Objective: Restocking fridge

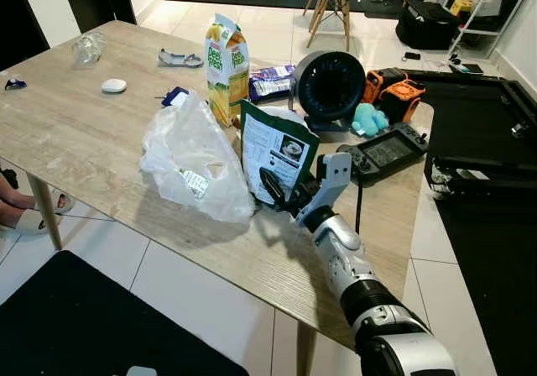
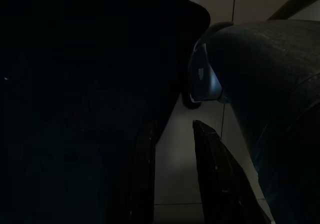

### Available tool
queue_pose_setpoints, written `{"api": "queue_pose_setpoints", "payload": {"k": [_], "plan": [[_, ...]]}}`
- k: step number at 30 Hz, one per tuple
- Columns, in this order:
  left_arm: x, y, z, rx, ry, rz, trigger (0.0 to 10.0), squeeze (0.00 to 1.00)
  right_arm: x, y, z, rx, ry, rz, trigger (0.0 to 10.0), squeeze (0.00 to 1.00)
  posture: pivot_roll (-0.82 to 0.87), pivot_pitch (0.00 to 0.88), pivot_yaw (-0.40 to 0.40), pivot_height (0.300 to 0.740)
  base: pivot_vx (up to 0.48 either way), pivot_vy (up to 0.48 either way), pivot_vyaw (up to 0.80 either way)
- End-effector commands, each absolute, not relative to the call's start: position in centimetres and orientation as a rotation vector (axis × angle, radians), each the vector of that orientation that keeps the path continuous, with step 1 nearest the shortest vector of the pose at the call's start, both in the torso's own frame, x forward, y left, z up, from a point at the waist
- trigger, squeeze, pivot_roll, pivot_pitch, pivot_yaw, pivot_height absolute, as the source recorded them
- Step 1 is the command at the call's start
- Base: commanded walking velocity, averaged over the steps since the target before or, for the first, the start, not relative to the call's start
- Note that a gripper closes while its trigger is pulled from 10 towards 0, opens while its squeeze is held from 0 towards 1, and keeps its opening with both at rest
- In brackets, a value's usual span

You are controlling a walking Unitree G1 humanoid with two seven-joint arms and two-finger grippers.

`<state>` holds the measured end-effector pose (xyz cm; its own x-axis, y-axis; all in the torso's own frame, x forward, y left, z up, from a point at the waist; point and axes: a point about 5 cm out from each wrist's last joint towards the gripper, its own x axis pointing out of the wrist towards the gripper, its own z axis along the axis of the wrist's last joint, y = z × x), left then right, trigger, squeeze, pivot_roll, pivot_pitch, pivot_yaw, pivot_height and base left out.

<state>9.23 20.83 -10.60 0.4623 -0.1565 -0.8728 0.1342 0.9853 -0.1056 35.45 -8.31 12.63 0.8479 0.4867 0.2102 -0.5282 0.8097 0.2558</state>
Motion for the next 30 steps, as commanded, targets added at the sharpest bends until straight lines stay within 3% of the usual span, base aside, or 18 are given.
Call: {"api": "queue_pose_setpoints", "payload": {"k": [1,23,30], "plan": [[7.2,18.3,-11.4,-0.074,1.149,-0.278,10.0,0.0,35.1,-8.0,12.4,0.332,-0.133,0.579,0.0,0.0,0.13,0.109,-0.066,0.74,0.0,0.0,0.0],[8.0,18.3,-11.3,-0.068,1.138,-0.276,10.0,0.0,35.3,-8.5,12.9,0.339,-0.154,0.619,0.0,0.0,0.13,0.082,-0.058,0.74,0.0,0.0,0.0],[9.0,18.3,-11.1,-0.066,1.119,-0.272,10.0,0.0,36.5,-10.9,14.9,0.372,-0.227,0.544,0.0,0.0,0.13,0.053,-0.056,0.74,0.0,0.0,0.0]]}}
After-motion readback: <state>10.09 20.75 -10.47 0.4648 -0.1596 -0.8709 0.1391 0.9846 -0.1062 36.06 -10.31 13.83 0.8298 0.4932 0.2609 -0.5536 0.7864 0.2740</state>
